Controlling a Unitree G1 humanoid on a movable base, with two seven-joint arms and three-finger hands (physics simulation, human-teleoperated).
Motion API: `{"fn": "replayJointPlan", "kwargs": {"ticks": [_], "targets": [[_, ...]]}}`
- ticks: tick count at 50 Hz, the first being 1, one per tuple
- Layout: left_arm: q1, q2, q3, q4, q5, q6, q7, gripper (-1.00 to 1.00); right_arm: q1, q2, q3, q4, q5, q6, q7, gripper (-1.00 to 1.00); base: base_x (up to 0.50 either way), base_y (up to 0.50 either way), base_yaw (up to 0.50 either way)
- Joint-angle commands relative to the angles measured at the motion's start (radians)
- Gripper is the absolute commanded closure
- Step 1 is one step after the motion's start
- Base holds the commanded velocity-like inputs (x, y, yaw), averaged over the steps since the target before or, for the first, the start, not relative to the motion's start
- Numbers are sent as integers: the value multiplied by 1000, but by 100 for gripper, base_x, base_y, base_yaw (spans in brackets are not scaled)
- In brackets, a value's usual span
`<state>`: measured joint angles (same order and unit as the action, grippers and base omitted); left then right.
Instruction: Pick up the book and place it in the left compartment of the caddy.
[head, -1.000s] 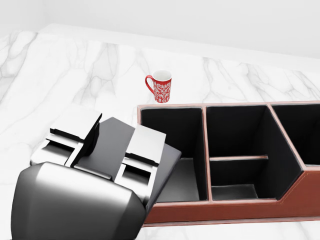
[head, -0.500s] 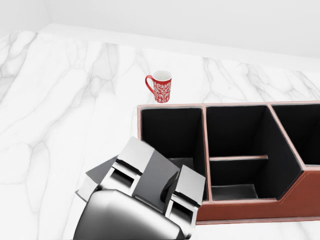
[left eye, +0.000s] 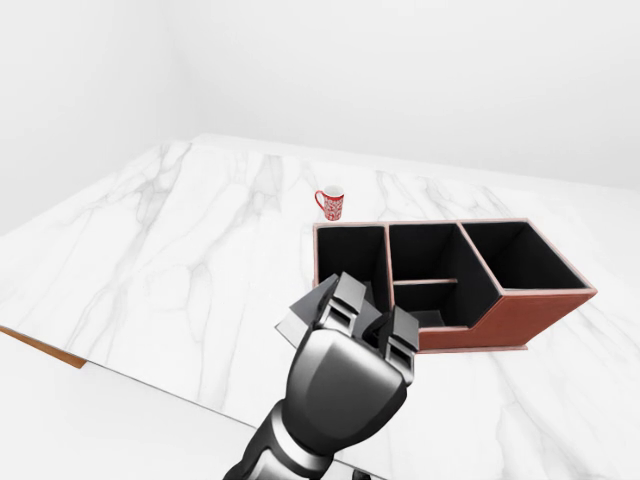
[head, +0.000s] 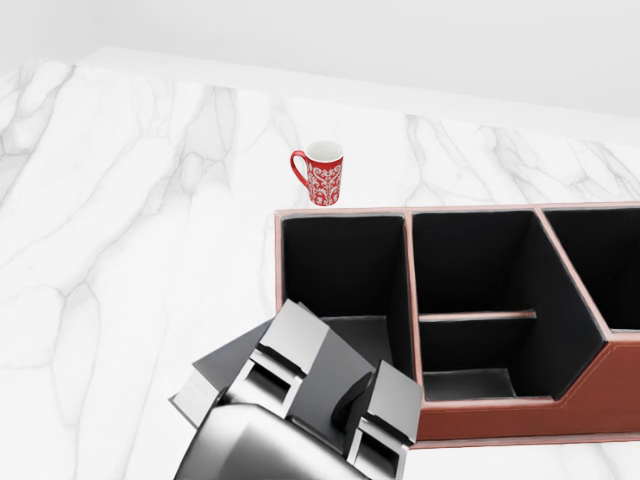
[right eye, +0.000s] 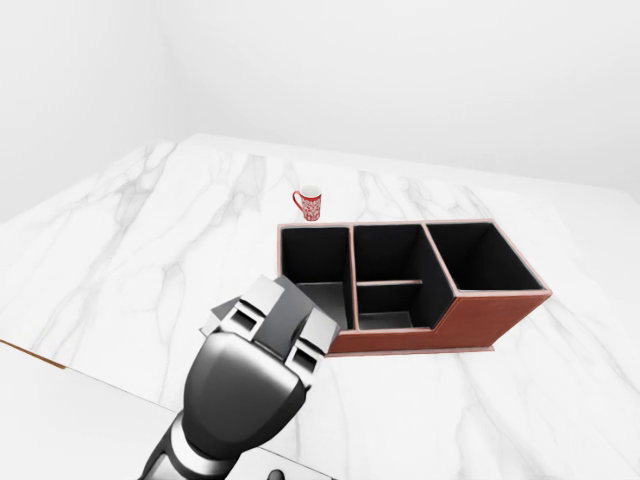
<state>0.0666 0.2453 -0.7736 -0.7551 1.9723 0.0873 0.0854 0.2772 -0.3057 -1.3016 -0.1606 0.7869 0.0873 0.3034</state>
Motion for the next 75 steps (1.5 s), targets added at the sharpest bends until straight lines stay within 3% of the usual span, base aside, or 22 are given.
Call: {"fn": "replayJointPlan", "kwargs": {"ticks": [1, 6, 8, 11, 15, 17, 18, 25, 40, 50, 54, 58, 71, 75], "targets": [[-2, 2, -1, -7, 0, 0, 45, 100, 0, 0, 0, -1, -1, 0, 0, -100, 0, 0, 0], [0, -17, -7, 9, 0, 0, 41, 100, -1, -1, 0, 1, 1, 0, 0, -100, 0, 0, 0], [63, -115, -3, 53, 0, 0, 53, 100, 1, -1, -3, -9, 7, 0, -1, -100, 0, 0, 0], [68, -132, 29, 72, 0, 0, 58, 100, 0, 1, -3, -13, 7, 0, 0, -100, 0, 0, 0], [68, -200, 53, 73, 0, 0, 17, 100, 2, -1, -10, -16, 14, 0, -2, -100, 0, 0, 0], [55, -225, 68, 84, -1, -19, -7, 100, 6, 1, -16, -26, 18, 0, -3, -100, 0, 0, 0], [54, -254, 71, 101, -26, -15, -29, 100, 6, 3, -17, -25, 17, 0, 1, -100, 0, 0, 0], [27, -287, 97, 143, -48, 0, -37, 100, 1, 2, -10, -15, 8, 0, 4, -100, 0, 0, 0], [-102, -379, 187, 292, -91, -41, -100, 100, 0, -1, -8, -9, 8, 0, 3, -100, 0, 0, 0], [-174, -427, 241, 408, -90, -33, -152, 100, 0, 1, -7, -9, 7, 0, 3, -100, 0, 0, 0], [-234, -447, 276, 483, -120, -55, -157, 100, 4, 1, -11, -15, 12, 0, 1, -100, 0, 0, 0], [-276, -455, 312, 531, -108, -58, -161, 100, -1, 1, -7, -7, 6, 0, 3, -100, 0, 0, 0], [-400, -489, 383, 692, -109, -45, -165, 100, 2, 1, -7, -11, 9, 0, 1, -100, 0, 0, 0], [-415, -501, 380, 705, -101, -38, -179, 100, 2, -2, -11, -14, 10, 0, -2, -100, 0, 0, 0]]}}
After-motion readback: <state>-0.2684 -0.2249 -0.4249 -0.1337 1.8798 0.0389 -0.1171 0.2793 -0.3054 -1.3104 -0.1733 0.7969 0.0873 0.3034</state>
